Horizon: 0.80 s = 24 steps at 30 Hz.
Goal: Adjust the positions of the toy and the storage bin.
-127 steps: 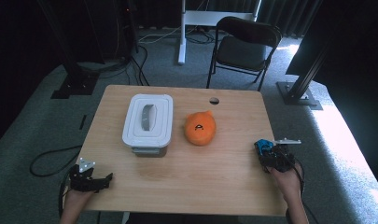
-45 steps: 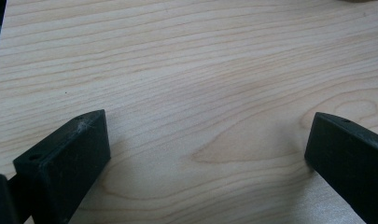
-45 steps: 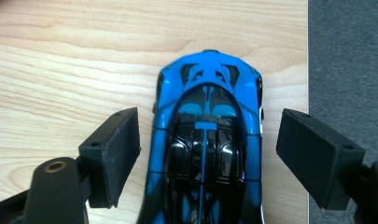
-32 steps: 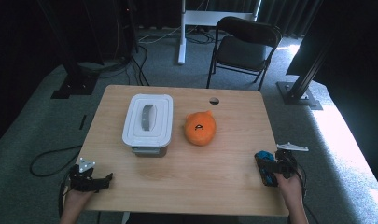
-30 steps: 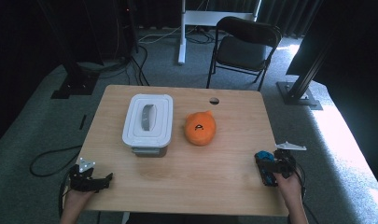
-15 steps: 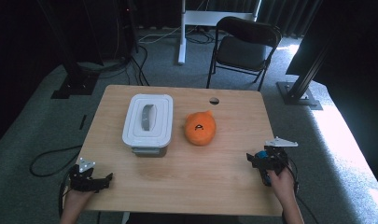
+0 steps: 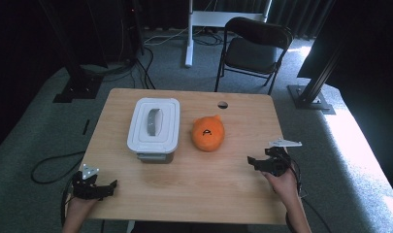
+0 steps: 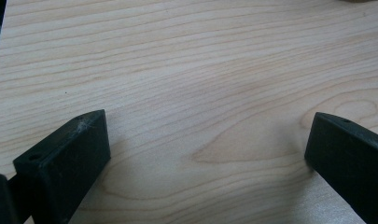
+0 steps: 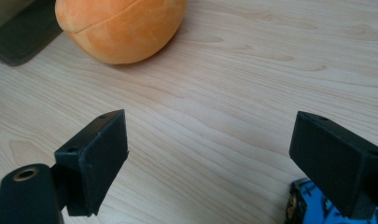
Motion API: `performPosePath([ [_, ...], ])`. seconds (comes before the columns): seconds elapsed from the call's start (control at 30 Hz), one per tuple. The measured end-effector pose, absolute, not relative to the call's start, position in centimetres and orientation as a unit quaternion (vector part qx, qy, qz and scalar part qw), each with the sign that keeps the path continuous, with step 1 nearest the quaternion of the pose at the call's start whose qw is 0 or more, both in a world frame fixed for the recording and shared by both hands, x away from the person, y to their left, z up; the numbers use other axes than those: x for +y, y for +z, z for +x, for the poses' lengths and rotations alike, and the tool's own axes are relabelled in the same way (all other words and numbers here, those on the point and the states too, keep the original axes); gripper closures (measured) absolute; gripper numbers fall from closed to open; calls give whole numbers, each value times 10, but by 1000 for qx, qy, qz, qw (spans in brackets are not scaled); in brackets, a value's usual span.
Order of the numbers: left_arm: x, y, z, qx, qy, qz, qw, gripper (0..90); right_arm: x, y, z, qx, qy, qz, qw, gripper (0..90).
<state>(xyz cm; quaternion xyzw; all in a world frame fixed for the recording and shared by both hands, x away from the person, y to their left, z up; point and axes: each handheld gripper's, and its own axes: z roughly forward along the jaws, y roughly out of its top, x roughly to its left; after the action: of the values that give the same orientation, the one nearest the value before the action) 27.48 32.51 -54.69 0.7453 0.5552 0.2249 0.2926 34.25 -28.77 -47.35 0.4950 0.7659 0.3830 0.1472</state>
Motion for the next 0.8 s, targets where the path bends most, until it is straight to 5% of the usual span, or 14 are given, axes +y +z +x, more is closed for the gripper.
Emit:
performPosePath([
  [0.8, 325, -547, 275, 554, 225, 746, 293, 5, -248, -470, 375, 785, 379, 472, 133, 116],
])
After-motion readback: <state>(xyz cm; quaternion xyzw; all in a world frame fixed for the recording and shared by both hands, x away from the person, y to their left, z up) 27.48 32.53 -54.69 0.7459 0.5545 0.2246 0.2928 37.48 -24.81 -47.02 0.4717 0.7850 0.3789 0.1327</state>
